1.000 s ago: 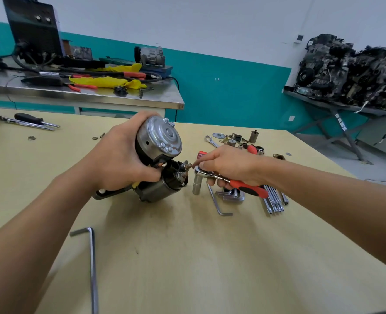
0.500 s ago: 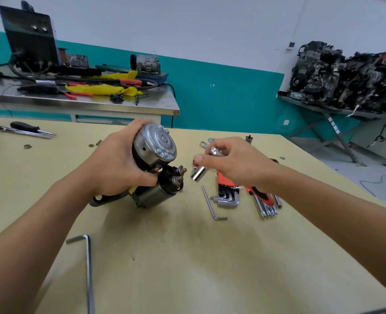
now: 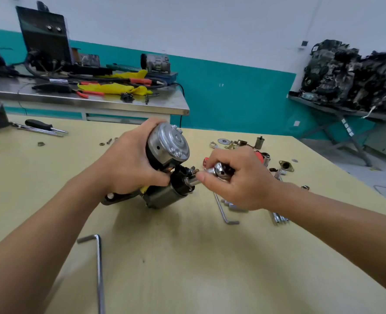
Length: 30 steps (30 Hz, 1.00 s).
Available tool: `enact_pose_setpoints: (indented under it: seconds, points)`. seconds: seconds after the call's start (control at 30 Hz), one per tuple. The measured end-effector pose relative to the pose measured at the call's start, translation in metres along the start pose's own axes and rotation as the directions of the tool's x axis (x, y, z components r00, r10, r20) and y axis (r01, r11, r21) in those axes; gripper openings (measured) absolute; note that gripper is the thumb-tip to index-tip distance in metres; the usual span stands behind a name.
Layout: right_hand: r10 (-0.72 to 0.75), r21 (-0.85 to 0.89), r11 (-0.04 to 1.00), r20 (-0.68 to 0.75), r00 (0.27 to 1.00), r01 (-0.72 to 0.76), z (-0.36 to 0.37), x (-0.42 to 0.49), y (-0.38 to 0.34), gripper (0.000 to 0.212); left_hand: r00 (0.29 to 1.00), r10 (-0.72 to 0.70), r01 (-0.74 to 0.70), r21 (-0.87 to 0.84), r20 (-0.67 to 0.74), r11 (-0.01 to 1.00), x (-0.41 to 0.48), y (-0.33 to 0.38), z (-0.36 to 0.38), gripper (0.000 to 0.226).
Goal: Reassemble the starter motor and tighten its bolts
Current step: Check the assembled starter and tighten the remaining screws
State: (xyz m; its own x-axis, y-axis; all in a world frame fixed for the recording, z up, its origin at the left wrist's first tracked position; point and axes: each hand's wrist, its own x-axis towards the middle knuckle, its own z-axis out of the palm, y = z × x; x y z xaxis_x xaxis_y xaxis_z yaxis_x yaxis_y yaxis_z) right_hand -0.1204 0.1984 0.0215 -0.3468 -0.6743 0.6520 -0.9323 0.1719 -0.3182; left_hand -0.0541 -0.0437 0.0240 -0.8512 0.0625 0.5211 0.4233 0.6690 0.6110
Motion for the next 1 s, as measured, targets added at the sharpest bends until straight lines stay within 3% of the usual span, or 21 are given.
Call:
enact_pose_setpoints:
  seconds: [0.23, 0.33, 0.43, 0.73, 1.0]
  points:
    - [-0.232, -0.208, 0.935, 0.251, 0.940, 0.286, -0.010, 0.020, 0.005, 0.044, 0.999, 0.041, -0.040, -0.019, 0.021, 0.999, -0.002, -0.003, -0.002, 0.089]
    - [-0.317, -0.260, 0.851, 0.440, 0.840, 0.457, -0.021, 0.038, -0.001, 0.046, 0.999, 0.045, -0.044, -0.027, 0.027, 0.999, -0.001, -0.003, -0.002, 0.089]
    - [-0.314, -0.270, 0.803, 0.565, 0.763, 0.531, -0.027, 0.050, -0.001, 0.047, 0.998, 0.049, -0.048, -0.029, 0.029, 0.998, -0.001, -0.003, -0.002, 0.089]
    - [-0.258, -0.278, 0.767, 0.691, 0.675, 0.578, -0.030, 0.062, -0.005, 0.046, 0.998, 0.059, -0.059, -0.019, -0.008, 0.998, -0.003, 0.000, -0.001, 0.088]
    - [-0.040, -0.233, 0.941, 0.643, 0.765, 0.245, -0.024, 0.055, -0.011, 0.050, 0.995, 0.084, -0.086, -0.028, -0.055, 0.996, -0.004, 0.001, 0.003, 0.084]
